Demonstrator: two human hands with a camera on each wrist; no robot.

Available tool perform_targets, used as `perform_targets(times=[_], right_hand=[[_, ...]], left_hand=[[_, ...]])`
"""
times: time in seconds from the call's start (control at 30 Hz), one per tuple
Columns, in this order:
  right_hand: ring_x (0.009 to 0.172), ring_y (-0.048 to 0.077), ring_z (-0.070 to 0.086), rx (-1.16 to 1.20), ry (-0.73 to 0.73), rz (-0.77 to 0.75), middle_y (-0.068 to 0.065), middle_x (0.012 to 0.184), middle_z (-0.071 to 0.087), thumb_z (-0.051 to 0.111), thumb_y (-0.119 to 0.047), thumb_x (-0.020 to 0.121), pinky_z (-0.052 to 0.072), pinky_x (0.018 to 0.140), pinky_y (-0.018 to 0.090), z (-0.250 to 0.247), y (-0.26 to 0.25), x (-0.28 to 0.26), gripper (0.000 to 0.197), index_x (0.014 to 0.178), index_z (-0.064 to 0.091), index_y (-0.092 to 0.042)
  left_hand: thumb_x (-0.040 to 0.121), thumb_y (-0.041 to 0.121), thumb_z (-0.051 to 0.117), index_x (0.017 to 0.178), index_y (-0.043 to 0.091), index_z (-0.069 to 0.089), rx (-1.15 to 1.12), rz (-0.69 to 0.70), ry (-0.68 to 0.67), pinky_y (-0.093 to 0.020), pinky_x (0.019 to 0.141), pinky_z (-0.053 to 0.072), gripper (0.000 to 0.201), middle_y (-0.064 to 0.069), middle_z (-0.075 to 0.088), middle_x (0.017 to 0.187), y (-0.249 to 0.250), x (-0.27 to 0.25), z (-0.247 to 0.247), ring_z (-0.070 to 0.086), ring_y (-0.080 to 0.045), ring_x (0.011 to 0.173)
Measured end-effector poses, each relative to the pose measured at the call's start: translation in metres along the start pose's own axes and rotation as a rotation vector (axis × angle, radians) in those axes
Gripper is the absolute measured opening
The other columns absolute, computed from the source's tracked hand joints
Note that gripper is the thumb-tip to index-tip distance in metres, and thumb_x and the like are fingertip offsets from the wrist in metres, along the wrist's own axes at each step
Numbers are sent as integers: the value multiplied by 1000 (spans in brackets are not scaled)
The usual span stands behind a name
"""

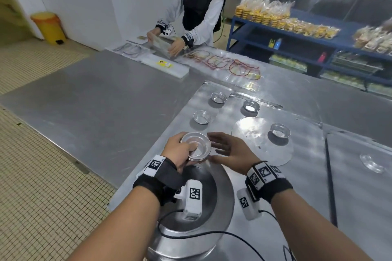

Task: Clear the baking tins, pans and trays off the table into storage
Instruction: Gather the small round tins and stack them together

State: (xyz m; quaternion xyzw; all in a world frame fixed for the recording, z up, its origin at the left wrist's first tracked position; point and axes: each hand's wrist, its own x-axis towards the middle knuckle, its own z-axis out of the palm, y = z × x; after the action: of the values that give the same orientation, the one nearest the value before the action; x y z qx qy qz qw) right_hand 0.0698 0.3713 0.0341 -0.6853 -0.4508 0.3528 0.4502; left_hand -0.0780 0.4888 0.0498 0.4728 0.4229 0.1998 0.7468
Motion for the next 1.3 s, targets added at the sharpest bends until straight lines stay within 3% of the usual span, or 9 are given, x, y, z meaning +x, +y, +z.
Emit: perform_targets(times=[0.1, 0.33, 0.5, 0.6, 0.73, 0.97, 1.07, 1.17, 1.3], right_hand=[[107, 9, 67, -109, 15, 63, -6, 119, 69, 80, -8, 76, 54, 98, 38, -11, 12, 31, 51, 123, 63, -19], [99, 16, 66, -571, 31, 152, 1, 116, 69, 75, -22, 84, 53, 95, 35, -25, 38, 114, 40, 122, 65, -16], [123, 25, 56, -755, 40, 194, 9, 133, 60, 74, -25, 84, 41, 106, 32, -22, 51, 162, 55, 135, 56, -11], [131, 30, 48, -768, 43, 243, 12, 139, 53, 76, -34, 80, 38, 108, 35, -19, 60, 189, 71, 140, 49, -9], [124, 34, 51, -802, 43, 263, 16, 134, 53, 74, -43, 77, 43, 103, 40, -11, 65, 215, 71, 133, 50, -7], [126, 30, 49, -787, 102, 309, 15, 135, 51, 68, -44, 82, 40, 103, 34, 0, 68, 234, 71, 138, 46, -6], [127, 30, 48, -778, 117, 294, 15, 135, 52, 74, -46, 78, 40, 102, 34, -2, 59, 226, 74, 135, 50, -6], [131, 28, 44, -739, 121, 264, 15, 138, 50, 82, -47, 70, 38, 105, 35, -7, 43, 211, 85, 137, 50, -5], [128, 23, 46, -663, 172, 186, 9, 138, 50, 87, -48, 62, 39, 102, 30, -17, 17, 182, 91, 137, 54, -10]], left_hand=[[89, -13, 58, 92, 5, 67, -41, -35, -1, -50, 54, 61, 21, -23, 66, 90, 2, 4, -7, 65, -40, 78], [87, -15, 55, 91, 6, 70, -43, -94, 48, -66, 72, 56, 25, -24, 65, 92, 5, 31, -15, 67, -45, 82], [73, -6, 63, 73, 15, 75, 32, -57, 113, -71, 85, 51, 24, -32, 69, 96, 6, 53, -15, 65, -56, 97], [62, 8, 65, 70, 27, 77, 87, -25, 113, -70, 85, 51, 23, -33, 69, 98, 1, 68, -19, 67, -52, 95], [62, 15, 68, 76, 27, 76, 164, 8, 98, -66, 86, 53, 20, -27, 71, 96, -5, 81, -28, 67, -49, 97], [65, 11, 66, 73, 23, 76, 121, 6, 84, -68, 89, 50, 17, -17, 70, 85, -1, 74, -36, 65, -32, 82], [63, 10, 66, 76, 17, 74, 138, 5, 84, -68, 88, 51, 17, -19, 70, 84, 1, 72, -39, 66, -34, 81], [60, 10, 66, 81, 11, 71, 163, 6, 71, -68, 87, 51, 22, -30, 69, 91, 1, 71, -40, 69, -47, 88], [51, 19, 71, 78, 19, 73, 202, -5, 41, -66, 86, 53, 26, -31, 69, 96, -7, 73, -39, 68, -51, 93]])
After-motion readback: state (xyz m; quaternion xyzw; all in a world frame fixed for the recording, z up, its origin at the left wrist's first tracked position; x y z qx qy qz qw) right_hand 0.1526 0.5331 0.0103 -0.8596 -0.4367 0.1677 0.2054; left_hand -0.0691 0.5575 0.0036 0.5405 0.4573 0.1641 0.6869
